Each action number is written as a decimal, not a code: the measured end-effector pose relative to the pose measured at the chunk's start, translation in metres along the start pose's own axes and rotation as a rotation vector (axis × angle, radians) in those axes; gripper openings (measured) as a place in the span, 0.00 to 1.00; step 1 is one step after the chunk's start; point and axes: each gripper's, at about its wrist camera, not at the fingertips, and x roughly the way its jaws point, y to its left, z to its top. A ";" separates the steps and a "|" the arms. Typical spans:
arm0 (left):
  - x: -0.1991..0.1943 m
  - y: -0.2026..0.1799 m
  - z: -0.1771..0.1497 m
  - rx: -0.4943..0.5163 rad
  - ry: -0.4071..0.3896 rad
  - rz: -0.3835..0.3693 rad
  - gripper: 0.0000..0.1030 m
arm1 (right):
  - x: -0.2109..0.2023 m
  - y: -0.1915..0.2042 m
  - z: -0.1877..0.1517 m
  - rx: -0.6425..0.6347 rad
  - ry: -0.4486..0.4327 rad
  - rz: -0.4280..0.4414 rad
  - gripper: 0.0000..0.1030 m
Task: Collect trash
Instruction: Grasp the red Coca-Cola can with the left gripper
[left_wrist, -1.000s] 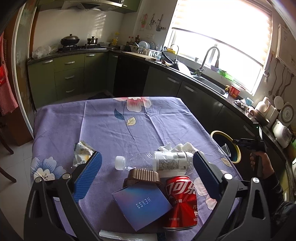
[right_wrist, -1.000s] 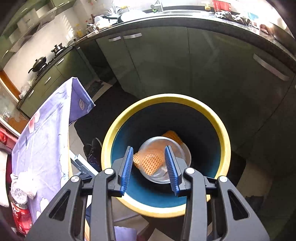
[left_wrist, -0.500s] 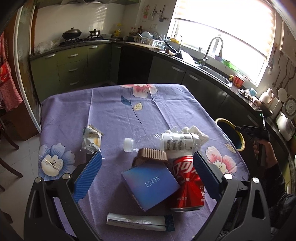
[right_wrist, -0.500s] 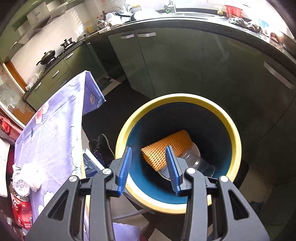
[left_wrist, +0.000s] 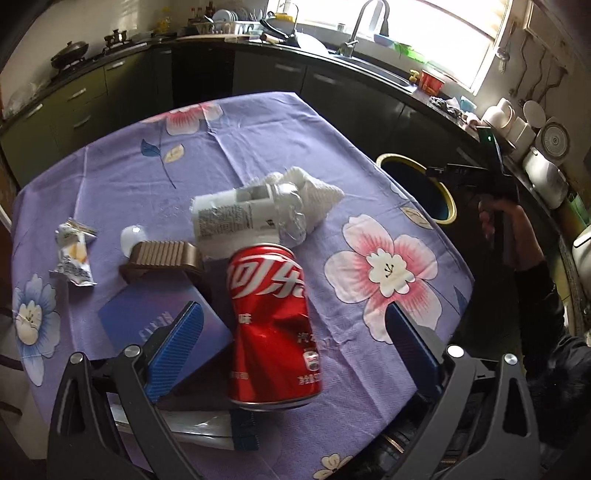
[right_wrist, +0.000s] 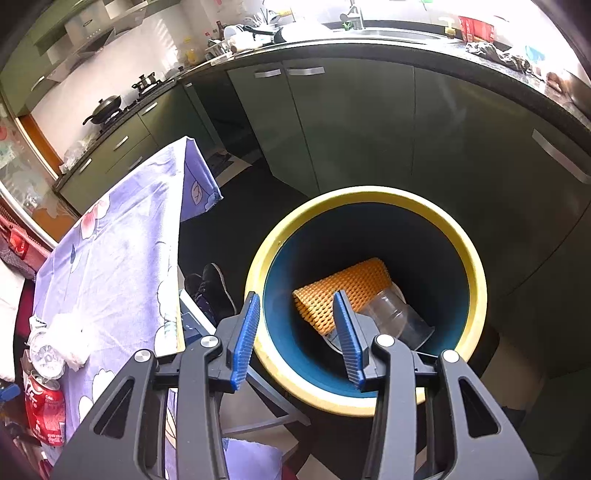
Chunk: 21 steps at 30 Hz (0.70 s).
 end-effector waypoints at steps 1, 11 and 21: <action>0.001 -0.002 0.000 0.003 0.003 -0.006 0.91 | 0.000 -0.001 0.000 0.000 0.001 0.001 0.40; 0.022 -0.017 0.007 0.026 0.071 0.056 0.88 | 0.006 -0.005 -0.003 0.009 0.012 0.019 0.41; 0.051 -0.018 0.009 0.023 0.166 0.091 0.73 | 0.011 -0.009 -0.006 0.013 0.026 0.027 0.41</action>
